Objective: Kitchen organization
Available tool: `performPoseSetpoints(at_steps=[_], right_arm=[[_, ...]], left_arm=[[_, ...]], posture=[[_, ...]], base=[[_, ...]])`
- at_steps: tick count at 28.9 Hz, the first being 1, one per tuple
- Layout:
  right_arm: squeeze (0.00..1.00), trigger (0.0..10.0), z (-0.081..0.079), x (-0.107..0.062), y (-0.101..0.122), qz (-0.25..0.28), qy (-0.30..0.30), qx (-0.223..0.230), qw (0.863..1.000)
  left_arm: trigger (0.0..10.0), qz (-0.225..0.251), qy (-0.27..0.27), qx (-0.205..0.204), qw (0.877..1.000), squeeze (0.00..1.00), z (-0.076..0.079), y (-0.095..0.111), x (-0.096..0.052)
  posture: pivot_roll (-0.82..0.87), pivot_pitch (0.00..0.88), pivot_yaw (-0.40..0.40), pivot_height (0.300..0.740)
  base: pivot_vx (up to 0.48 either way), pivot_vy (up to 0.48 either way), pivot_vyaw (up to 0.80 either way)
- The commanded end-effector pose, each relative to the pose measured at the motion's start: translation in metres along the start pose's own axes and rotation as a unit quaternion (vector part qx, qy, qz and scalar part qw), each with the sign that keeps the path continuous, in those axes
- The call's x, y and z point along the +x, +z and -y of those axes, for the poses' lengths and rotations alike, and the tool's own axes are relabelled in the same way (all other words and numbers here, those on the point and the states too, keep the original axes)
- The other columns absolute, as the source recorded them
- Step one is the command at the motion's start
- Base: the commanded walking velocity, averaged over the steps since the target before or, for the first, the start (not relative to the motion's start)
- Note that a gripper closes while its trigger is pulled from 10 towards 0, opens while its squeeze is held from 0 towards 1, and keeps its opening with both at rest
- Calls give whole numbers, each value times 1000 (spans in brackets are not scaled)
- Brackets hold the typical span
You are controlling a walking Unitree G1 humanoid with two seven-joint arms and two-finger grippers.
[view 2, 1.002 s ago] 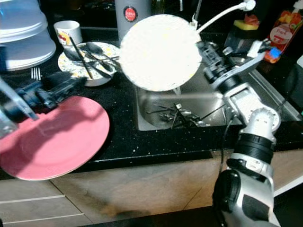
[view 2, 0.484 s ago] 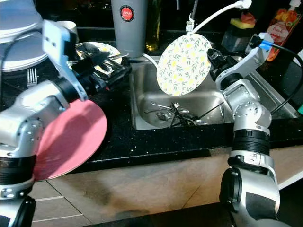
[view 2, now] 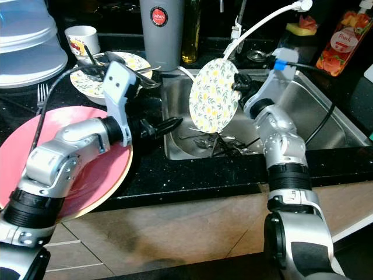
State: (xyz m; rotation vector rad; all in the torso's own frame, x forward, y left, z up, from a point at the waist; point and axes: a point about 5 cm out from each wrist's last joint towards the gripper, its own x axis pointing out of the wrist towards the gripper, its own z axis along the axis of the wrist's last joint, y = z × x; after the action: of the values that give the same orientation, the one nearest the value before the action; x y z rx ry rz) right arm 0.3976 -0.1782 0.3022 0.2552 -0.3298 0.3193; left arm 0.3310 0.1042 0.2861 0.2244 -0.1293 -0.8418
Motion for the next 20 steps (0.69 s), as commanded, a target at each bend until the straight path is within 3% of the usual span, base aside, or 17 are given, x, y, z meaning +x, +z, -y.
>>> performPoseSetpoints(at_steps=[1,10,17,18,19,20], right_arm=[[0,0,0,-1,-6,-10,4,-15,1000],[0,0,0,-1,-19,-63,17,-79,995],[0,0,1,-1,-22,-72,17,-89,993],[0,1333,1,-1,-22,-73,18,-91,993],[0,3686,1,-1,-23,-75,18,-95,992],[0,8784,1,-1,-23,-78,19,-100,992]], left_arm=[[10000,-25,-4,10,1000,0,1,-11,1],[10000,-53,-34,11,998,0,3,-21,2],[10000,-58,-31,12,998,0,0,-23,1],[10000,-60,-30,13,998,0,-1,-24,1],[10000,-62,-29,16,998,0,-2,-24,0],[10000,-64,-29,17,997,0,-2,-25,0]], posture=[[5,153,-47,740],[2,156,-48,740],[2,156,-48,740],[2,156,-48,740],[2,156,-48,740],[2,156,-48,740]], base=[[0,0,0],[0,0,0],[0,0,0],[0,0,0],[0,0,0],[0,0,0]])
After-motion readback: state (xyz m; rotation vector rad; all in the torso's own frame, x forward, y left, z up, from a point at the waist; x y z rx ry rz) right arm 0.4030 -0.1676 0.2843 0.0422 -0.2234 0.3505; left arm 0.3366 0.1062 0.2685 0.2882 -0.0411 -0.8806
